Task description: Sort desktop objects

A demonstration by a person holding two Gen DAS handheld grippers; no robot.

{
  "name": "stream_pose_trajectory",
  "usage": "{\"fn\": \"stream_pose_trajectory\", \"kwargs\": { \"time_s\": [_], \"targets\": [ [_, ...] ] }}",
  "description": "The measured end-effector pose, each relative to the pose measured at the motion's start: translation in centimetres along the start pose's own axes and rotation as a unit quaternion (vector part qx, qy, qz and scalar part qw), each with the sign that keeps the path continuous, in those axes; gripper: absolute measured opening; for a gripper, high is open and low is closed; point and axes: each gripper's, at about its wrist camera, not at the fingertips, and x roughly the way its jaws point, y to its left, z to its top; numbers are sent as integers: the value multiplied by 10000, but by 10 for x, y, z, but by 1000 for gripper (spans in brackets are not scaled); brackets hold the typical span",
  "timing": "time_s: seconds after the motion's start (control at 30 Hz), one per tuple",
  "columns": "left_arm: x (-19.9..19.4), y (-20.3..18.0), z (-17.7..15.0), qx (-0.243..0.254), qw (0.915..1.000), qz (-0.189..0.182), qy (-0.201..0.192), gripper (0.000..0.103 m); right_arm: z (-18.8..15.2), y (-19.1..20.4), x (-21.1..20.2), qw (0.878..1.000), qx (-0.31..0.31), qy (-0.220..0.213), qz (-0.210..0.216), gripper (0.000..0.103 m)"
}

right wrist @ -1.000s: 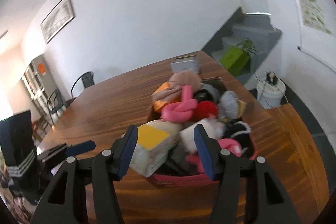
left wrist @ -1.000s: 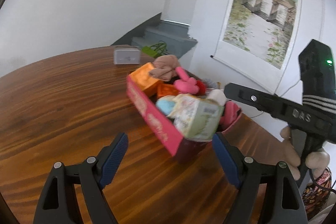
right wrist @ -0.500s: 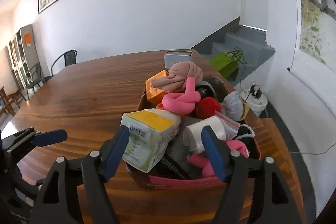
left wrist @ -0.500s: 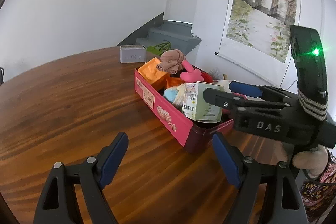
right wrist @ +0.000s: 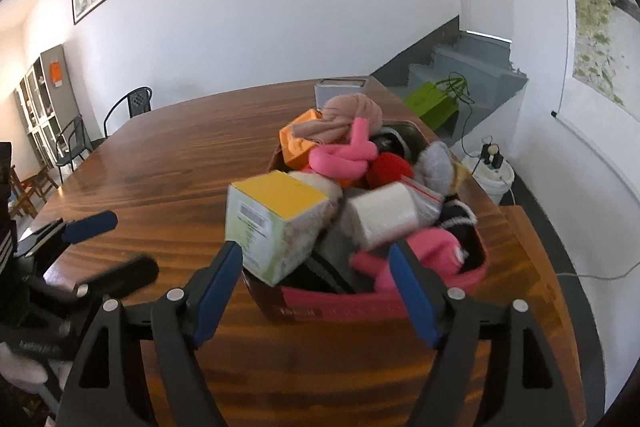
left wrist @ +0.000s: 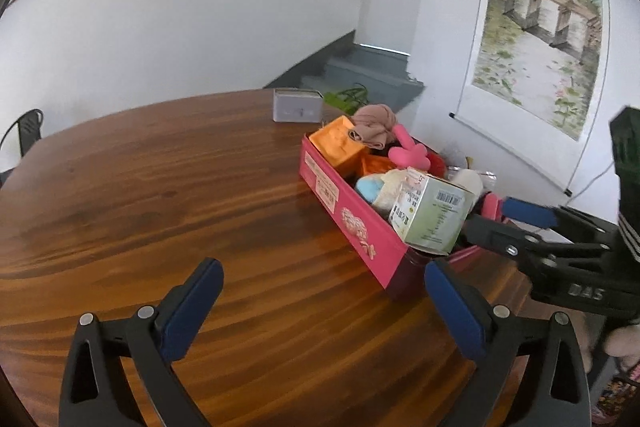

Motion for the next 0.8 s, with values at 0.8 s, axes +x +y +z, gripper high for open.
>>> {"fn": "stream_pose_trajectory", "kwargs": {
  "time_s": [0.8],
  "targets": [
    [-29,-54,6,169,9978,632,-127,102,-35,-36,-41,9989,458,104,-47,81]
  ]
}}
